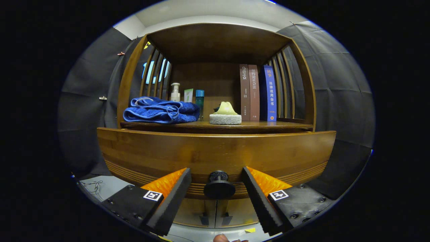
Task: Pull open the drawer, take out the items inside it, and place them on the countertop above the cabinet.
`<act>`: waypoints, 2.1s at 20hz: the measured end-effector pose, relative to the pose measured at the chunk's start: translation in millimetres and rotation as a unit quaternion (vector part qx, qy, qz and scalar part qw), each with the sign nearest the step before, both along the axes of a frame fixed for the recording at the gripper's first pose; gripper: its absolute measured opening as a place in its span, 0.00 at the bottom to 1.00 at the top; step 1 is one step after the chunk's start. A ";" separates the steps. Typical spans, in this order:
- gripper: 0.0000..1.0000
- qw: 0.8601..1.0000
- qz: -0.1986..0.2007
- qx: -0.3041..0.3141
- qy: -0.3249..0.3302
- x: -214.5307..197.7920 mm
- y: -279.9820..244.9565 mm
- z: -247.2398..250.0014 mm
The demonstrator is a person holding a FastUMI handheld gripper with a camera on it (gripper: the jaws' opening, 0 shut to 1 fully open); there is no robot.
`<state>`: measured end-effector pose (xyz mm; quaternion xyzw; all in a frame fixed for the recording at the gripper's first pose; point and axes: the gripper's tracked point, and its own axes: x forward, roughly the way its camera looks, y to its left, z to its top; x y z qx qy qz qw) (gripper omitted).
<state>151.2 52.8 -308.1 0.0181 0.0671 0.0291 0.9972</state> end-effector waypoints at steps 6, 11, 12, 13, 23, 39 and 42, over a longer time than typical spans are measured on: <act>1.00 1.000 0.000 0.002 0.001 33.1 2.3 -3.4; 1.00 1.000 0.001 0.006 0.006 56.5 3.9 -5.6; 1.00 1.000 0.002 0.006 0.007 59.8 3.9 -5.8; 1.00 1.000 0.002 0.007 0.011 62.3 4.0 -7.0; 1.00 1.000 -0.003 0.009 0.010 57.7 -0.8 -4.3; 1.00 1.000 0.023 0.009 0.007 -60.7 -6.3 97.1; 0.99 0.999 0.022 0.026 0.006 -86.0 -5.1 120.3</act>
